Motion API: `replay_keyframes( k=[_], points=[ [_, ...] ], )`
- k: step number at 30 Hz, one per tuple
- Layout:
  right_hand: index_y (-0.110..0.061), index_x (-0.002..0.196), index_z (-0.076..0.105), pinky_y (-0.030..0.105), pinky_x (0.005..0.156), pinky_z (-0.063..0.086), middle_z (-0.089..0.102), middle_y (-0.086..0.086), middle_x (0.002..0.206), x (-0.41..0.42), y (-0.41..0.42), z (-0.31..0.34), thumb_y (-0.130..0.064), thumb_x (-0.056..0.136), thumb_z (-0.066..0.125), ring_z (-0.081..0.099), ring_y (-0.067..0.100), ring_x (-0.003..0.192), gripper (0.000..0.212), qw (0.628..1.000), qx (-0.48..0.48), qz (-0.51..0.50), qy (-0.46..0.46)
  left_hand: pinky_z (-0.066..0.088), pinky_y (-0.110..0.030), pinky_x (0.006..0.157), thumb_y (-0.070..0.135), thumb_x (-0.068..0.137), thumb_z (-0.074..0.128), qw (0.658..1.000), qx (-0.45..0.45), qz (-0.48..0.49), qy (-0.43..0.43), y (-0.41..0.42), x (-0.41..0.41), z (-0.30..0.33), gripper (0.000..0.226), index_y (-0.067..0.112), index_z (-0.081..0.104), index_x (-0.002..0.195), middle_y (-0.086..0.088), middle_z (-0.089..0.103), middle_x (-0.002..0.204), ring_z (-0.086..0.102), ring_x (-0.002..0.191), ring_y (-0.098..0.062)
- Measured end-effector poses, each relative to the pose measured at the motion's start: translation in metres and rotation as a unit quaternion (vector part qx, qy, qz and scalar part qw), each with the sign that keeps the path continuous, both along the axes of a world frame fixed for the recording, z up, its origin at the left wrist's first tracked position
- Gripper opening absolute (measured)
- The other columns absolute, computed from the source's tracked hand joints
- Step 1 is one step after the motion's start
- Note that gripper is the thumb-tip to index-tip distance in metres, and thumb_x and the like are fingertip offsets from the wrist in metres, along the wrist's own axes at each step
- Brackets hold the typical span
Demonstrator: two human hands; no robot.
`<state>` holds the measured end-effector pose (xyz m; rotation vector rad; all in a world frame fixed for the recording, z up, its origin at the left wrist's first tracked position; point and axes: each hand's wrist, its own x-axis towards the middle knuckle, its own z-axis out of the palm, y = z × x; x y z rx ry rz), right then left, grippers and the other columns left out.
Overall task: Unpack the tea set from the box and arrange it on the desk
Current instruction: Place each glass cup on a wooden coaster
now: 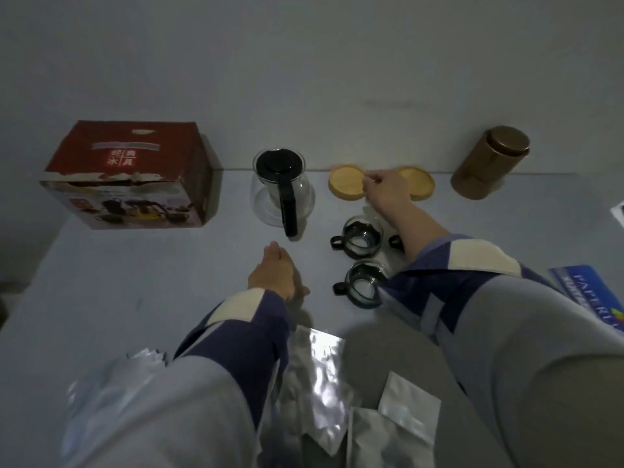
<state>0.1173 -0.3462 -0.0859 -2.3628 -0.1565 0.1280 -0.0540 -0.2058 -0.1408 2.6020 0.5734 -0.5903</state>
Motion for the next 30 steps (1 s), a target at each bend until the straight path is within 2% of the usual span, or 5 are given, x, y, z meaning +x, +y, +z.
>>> replay_keyframes(
  k=[7,13,22,25,30],
  points=[
    [-0.01,0.126,0.054,0.027,0.074,0.034,0.063,0.009,0.121,0.034,-0.004,-0.026,-0.019,0.099,0.043,0.058,0.025,0.112,0.031,0.976,-0.201,0.055,0.059,0.022,-0.042,0.119,0.039,0.08,0.073,0.999,0.023,-0.03,0.029,-0.003,0.007,-0.004,0.109,-0.001,0.001,0.151,-0.012,-0.005,0.16,0.013,0.147,-0.031],
    [-0.012,0.127,0.05,0.023,0.048,0.022,0.05,-0.002,0.077,0.045,0.003,-0.042,-0.023,0.097,0.041,0.044,0.013,0.063,0.033,0.955,-0.28,0.071,0.07,0.011,-0.039,0.12,0.044,0.084,0.067,0.995,0.044,-0.06,0.07,-0.004,0.013,-0.004,0.114,-0.004,-0.013,0.149,-0.018,-0.02,0.158,-0.009,0.149,-0.03],
    [-0.022,0.083,0.057,0.02,0.048,0.025,0.046,-0.004,0.067,0.055,-0.003,-0.035,-0.024,0.096,0.044,0.04,0.011,0.056,0.018,0.97,-0.235,0.022,0.063,0.007,-0.037,0.121,0.045,0.085,0.067,0.992,0.045,-0.07,0.092,-0.007,0.017,-0.001,0.114,-0.003,-0.013,0.149,-0.019,-0.021,0.158,-0.011,0.149,-0.03],
    [-0.019,0.074,0.051,0.014,0.041,0.042,0.054,0.001,0.072,0.06,-0.012,-0.036,-0.014,0.093,0.049,0.05,0.013,0.056,0.019,0.987,-0.061,-0.003,0.148,0.009,-0.038,0.12,0.044,0.084,0.068,0.993,0.046,-0.068,0.086,-0.007,0.015,-0.001,0.114,-0.003,-0.013,0.15,-0.019,-0.02,0.158,-0.01,0.149,-0.03],
    [-0.013,0.061,0.051,0.021,0.04,0.041,0.051,0.002,0.063,0.04,-0.018,-0.024,-0.015,0.095,0.053,0.056,0.016,0.066,0.034,0.983,-0.124,-0.027,0.134,0.011,-0.039,0.122,0.039,0.084,0.07,0.993,0.056,-0.065,0.082,-0.01,0.013,-0.002,0.113,-0.003,-0.012,0.15,-0.018,-0.019,0.158,-0.008,0.149,-0.03]
  ],
)
